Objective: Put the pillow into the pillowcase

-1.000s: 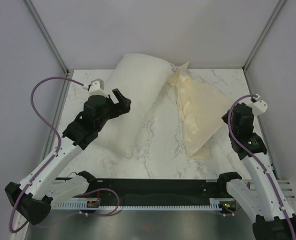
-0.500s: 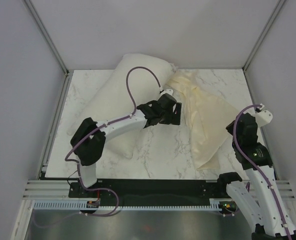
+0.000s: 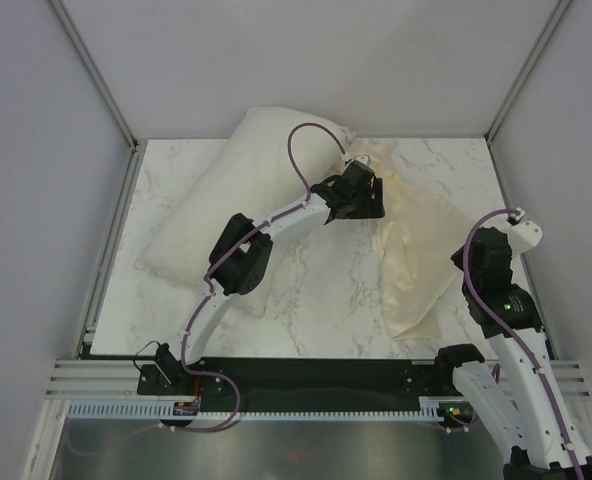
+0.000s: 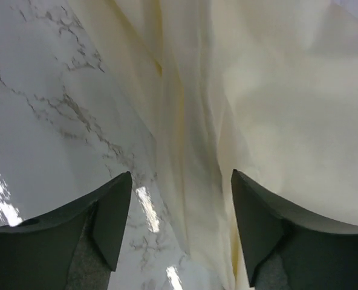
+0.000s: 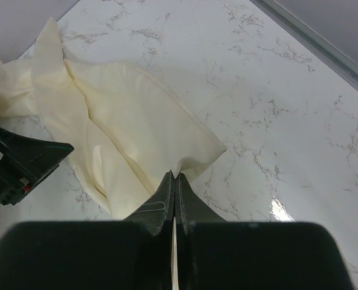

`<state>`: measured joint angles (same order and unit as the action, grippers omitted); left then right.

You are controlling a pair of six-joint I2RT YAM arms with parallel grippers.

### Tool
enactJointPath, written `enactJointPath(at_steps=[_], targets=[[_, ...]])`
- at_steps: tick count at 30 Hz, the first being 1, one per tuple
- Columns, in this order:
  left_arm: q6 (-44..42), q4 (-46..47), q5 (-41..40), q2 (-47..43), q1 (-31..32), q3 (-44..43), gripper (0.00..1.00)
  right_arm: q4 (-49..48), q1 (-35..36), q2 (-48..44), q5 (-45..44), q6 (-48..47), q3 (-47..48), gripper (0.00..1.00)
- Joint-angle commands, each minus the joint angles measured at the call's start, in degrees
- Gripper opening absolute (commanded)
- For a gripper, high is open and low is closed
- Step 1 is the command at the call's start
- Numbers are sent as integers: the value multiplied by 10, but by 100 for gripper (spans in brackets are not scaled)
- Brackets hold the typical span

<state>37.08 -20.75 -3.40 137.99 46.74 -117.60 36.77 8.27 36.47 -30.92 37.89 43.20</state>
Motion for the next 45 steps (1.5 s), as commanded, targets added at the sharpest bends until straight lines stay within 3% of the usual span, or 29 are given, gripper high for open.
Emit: enactJointPath(at_steps=[1, 2, 3, 4, 5, 6, 9, 11, 14, 15, 17, 18, 22, 25, 27, 28, 29, 30, 32, 33, 36, 40, 45], targets=[[37, 3, 67, 64, -27, -81, 71, -24, -1, 13, -11, -6, -1, 0], [38, 3, 82, 74, -30, -94, 63, -26, -1, 17, -10, -7, -1, 0], [38, 3, 89, 79, -33, -102, 44, -28, -2, 20, -12, -8, -1, 0], [35, 4, 93, 81, -37, -108, 35, -31, -1, 26, -13, -10, 0, 0], [31, 6, 99, 76, -43, -106, 12, -32, -1, 31, -17, -10, 2, 0], [25, 8, 106, 67, -48, -104, 2, -34, -1, 34, -19, -11, 3, 0], [-25, 5, 87, -20, -61, -28, 2, -51, -2, 75, -34, -4, 0, 0], [-48, 6, 5, -139, -64, 45, 2, -57, -8, 104, -38, 3, 1, 0], [-46, 24, -69, -266, -66, 221, 2, -78, -22, 152, -31, 17, 6, 0], [-41, 51, -78, -348, -66, 320, 2, -86, -27, 172, -22, 23, 7, 0], [-34, 51, -78, -420, -63, 418, 2, -112, -53, 195, 9, 29, 14, 0], [1, 82, -111, -492, -60, 513, 2, -118, -64, 223, 17, 33, 28, 0], [90, 155, -166, -634, -19, 720, 2, -118, -156, 289, 67, 44, 67, 0], [85, 176, -198, -675, 54, 805, 11, -116, -202, 315, 67, 61, 93, 0], [101, 150, -220, -676, 104, 822, 23, -114, -221, 318, 63, 68, 101, 0], [106, 136, -239, -675, 114, 824, 31, -113, -232, 318, 63, 68, 102, 0], [112, 105, -251, -674, 134, 824, 57, -114, -235, 320, 74, 62, 106, 7], [120, 91, -261, -676, 141, 824, 67, -115, -236, 321, 81, 56, 112, 30], [121, 60, -282, -682, 150, 819, 82, -114, -236, 318, 104, 31, 115, 88], [113, 52, -287, -683, 151, 811, 84, -114, -236, 313, 133, 17, 119, 93], [79, 34, -299, -688, 151, 781, 86, -126, -233, 284, 207, -36, 113, 96], [-1, 34, -307, -650, 151, 708, 87, -177, -207, 233, 326, -82, 70, 92], [-19, 33, -305, -508, 150, 549, 87, -186, -167, 255, 362, -97, 38, 87]])
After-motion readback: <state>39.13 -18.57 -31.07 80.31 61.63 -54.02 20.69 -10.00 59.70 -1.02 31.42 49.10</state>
